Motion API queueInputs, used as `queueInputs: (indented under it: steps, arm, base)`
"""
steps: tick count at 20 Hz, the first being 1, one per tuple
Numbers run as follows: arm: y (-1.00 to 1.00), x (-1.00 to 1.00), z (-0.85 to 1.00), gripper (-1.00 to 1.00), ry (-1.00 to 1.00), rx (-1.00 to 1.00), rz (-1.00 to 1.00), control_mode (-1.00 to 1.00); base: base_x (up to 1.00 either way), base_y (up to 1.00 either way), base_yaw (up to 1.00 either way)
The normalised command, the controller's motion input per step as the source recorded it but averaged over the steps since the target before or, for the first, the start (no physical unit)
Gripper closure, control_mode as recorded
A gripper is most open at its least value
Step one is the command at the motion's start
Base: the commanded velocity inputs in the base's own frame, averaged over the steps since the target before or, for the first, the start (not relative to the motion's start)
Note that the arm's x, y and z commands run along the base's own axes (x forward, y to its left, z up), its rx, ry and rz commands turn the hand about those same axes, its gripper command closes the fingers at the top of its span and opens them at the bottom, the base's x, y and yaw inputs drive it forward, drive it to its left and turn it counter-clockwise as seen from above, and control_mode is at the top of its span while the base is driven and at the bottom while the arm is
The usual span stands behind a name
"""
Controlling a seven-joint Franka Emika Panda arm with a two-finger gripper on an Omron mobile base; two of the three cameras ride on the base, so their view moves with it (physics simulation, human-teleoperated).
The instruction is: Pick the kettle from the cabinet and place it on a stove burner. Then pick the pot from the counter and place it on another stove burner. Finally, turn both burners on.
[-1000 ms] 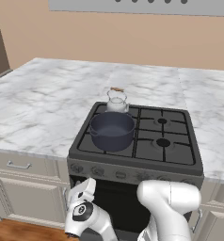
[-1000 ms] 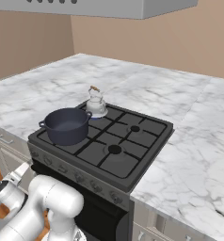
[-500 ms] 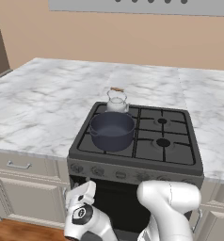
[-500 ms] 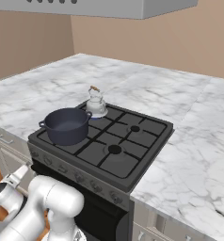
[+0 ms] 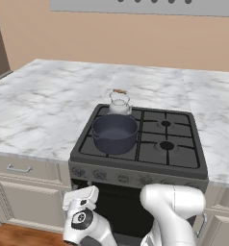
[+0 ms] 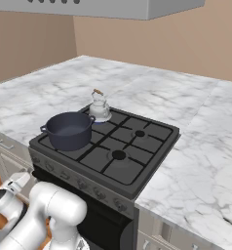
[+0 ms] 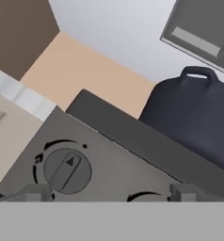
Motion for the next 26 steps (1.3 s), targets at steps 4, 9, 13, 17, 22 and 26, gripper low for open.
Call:
queueInputs:
  steps: [4, 9, 13, 17, 22, 26]
  arm:
    - [0.13, 0.08, 0.0, -1.0, -0.07, 0.17, 0.0, -1.0]
    - [0.05, 0.12, 0.0, -1.0, -0.1, 0.21, 0.0, -1.0]
    - [0.01, 0.02, -0.05, -1.0, -0.1, 0.26, 0.0, -1.0]
    - [0.01, 0.0, 0.0, -1.0, -0.06, 0.25, 0.0, -1.0]
    - [-0.04, 0.0, 0.0, -1.0, -0.01, 0.18, -0.01, -1.0]
    - [-0.02, 0.1, 0.0, -1.0, 0.0, 0.12, 0.0, -1.0]
  base:
    - [0.0, 0.0, 0.0]
    - [0.0, 0.0, 0.0]
    - [0.0, 0.0, 0.0]
    - [0.0, 0.0, 0.0]
    - [0.0, 0.0, 0.0]
    - [0.0, 0.0, 0.0]
